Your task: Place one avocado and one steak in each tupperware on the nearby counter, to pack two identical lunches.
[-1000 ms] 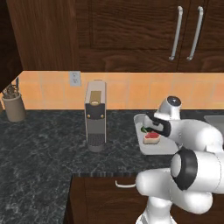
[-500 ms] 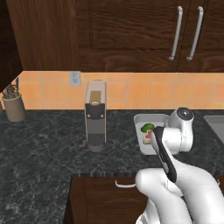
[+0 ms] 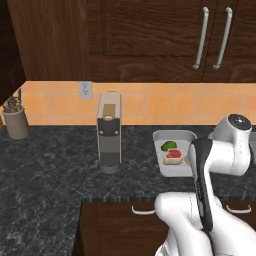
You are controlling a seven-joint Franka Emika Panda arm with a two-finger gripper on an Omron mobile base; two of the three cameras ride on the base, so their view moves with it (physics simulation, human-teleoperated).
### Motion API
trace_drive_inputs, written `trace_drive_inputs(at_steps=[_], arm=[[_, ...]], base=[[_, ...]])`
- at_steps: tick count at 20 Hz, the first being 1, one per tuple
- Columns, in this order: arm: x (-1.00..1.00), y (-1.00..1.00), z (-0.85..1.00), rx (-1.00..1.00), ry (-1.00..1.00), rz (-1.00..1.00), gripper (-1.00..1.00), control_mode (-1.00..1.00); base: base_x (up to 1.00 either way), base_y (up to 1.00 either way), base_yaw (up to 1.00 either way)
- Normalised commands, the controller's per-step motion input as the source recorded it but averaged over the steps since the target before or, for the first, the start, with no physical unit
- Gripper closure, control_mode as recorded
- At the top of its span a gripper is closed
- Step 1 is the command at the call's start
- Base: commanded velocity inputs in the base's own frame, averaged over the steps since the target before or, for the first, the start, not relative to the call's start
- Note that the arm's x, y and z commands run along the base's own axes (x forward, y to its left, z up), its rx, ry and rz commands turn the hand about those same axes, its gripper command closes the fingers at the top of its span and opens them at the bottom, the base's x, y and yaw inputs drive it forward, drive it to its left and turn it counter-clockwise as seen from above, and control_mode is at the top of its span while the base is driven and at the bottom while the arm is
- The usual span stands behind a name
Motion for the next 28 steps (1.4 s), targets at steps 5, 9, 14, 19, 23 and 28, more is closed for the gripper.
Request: trace_drive_inputs(at_steps=[5, 9, 14, 19, 23, 28], arm=[[-0.94, 0.66, 0.03, 0.05, 0.0, -0.02, -1.0, -1.0], [-0.58, 0.69, 0.0, 0.0, 0.02, -0.05, -1.0, -1.0], [-0.06, 0.09, 0.0, -0.03, -0.01, 0.0, -1.0, 1.0], [0.0, 0.0, 0.0, 0.0, 0.0, 0.0, -1.0, 1.0], [0.0, 0.0, 0.0, 0.0, 0.0, 0.0, -1.0, 1.0], [0.0, 0.0, 0.0, 0.0, 0.0, 0.0, -1.0, 1.0]], base=[[0.0, 0.0, 0.0], [0.0, 0.0, 0.0], [-0.07, -0.09, -0.03], [-0.31, -0.74, -0.53], [-0.06, -0.55, -0.72], [0.0, -0.78, -0.72]])
